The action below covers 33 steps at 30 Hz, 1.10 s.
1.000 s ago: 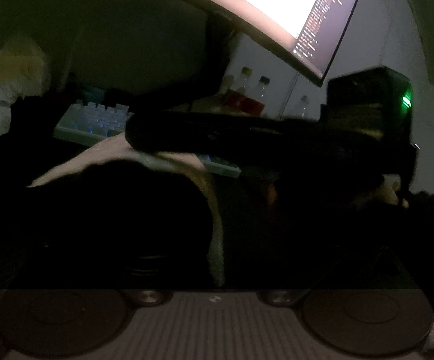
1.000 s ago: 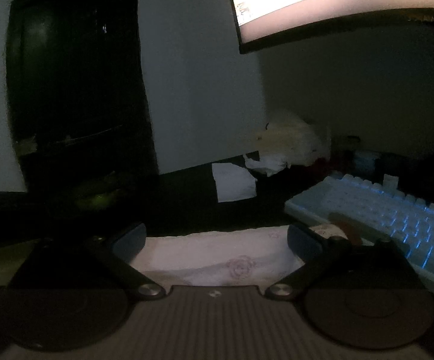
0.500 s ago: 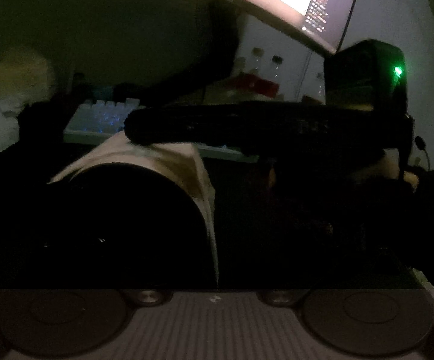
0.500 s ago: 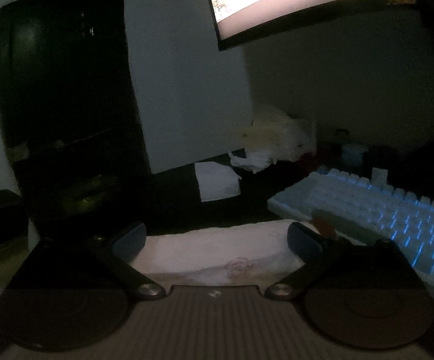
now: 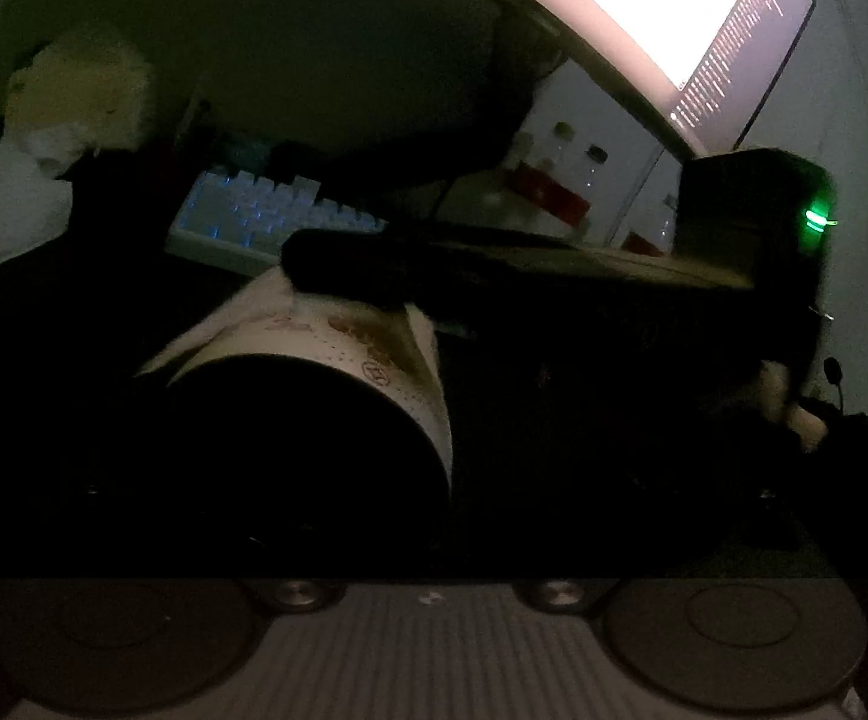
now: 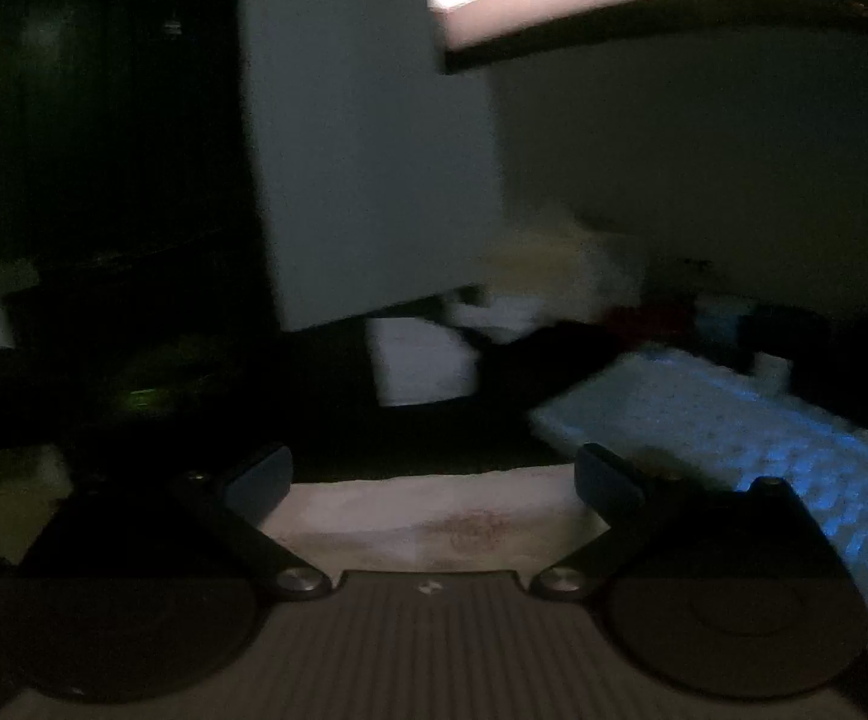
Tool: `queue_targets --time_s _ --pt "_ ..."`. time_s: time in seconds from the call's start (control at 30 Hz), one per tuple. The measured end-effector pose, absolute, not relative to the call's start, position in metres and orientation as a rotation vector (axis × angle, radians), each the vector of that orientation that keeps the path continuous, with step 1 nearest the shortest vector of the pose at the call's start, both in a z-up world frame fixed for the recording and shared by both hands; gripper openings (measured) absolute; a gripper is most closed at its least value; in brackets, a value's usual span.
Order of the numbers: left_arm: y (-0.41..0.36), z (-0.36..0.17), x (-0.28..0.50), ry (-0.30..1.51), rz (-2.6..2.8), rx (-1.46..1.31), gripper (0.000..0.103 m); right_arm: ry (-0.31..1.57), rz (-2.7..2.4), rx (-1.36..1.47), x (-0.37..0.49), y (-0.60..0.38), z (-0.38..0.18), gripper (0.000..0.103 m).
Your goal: Clean container
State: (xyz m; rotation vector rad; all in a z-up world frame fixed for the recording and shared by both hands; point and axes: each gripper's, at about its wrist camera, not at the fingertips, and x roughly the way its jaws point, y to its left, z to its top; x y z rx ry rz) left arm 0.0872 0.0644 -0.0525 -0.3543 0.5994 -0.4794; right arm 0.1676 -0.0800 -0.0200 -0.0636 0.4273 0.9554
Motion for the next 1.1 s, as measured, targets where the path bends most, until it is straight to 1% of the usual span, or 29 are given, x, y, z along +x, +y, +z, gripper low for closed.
queue_targets --time_s 0.1,0.3,0.4,0.5,0.63,0.77,1.0,1.1 --pt "0.061 -0.052 0.088 0.594 -0.472 -0.323 0.103 0.444 0.909 -0.061 0.173 -0.078 -0.02 0.103" --pt "0.059 -0.053 0.088 0.583 -0.463 -0.309 0.103 0.434 1.024 -0.073 0.156 -0.07 -0.016 0.103" --pt "0.057 -0.055 0.086 0.568 -0.453 -0.32 0.103 0.445 0.977 -0.09 0.164 -0.068 -0.016 0.103" --pt "0.051 -0.055 0.083 0.563 -0.454 -0.285 0.103 0.482 0.887 -0.11 0.175 -0.066 -0.015 0.103" --pt "0.044 -0.055 0.079 0.559 -0.453 -0.25 0.103 0.534 0.865 -0.127 0.165 -0.064 -0.008 0.103" --pt "0.039 -0.056 0.074 0.555 -0.46 -0.239 0.103 0.554 0.902 -0.137 0.152 -0.069 -0.004 0.103" --pt "0.021 -0.057 0.062 0.544 -0.47 -0.194 0.103 0.597 0.831 -0.107 0.166 -0.085 -0.006 0.103" --pt "0.016 -0.057 0.06 0.544 -0.466 -0.187 0.103 0.606 0.861 -0.12 0.156 -0.086 -0.002 0.103"
